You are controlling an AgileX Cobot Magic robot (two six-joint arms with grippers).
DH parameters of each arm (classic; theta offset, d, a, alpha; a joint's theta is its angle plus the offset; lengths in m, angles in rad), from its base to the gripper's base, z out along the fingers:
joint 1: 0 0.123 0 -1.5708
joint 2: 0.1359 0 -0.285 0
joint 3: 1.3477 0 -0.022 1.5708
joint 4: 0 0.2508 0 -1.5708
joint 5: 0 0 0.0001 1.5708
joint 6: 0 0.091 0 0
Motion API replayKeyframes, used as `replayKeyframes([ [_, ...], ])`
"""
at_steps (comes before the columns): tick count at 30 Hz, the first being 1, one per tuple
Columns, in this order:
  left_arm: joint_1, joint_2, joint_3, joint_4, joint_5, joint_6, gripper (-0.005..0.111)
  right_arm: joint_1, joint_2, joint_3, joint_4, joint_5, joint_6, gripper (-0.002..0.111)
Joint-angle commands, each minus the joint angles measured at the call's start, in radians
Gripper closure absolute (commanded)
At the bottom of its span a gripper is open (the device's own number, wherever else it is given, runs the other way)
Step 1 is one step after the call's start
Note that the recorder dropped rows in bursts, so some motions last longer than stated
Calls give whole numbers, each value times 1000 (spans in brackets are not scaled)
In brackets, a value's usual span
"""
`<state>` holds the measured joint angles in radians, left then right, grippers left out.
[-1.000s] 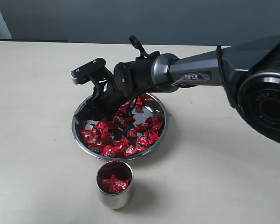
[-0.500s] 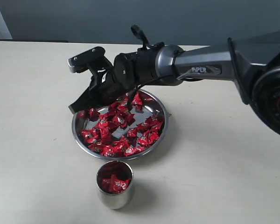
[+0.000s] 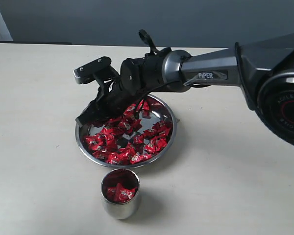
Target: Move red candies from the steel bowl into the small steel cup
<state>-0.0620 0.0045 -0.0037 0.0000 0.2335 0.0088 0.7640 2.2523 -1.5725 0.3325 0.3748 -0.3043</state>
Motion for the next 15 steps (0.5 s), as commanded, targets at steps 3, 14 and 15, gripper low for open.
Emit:
replayKeyframes([
  [3, -1, -4, 4, -5, -3, 0, 106, -6, 26, -1, 34, -88, -16, 66],
  [14, -1, -4, 4, -5, -3, 0, 106, -6, 81, -80, 36, 9, -13, 94],
  [15, -1, -4, 4, -5, -3, 0, 106, -6, 76, -80, 36, 13, -13, 103],
])
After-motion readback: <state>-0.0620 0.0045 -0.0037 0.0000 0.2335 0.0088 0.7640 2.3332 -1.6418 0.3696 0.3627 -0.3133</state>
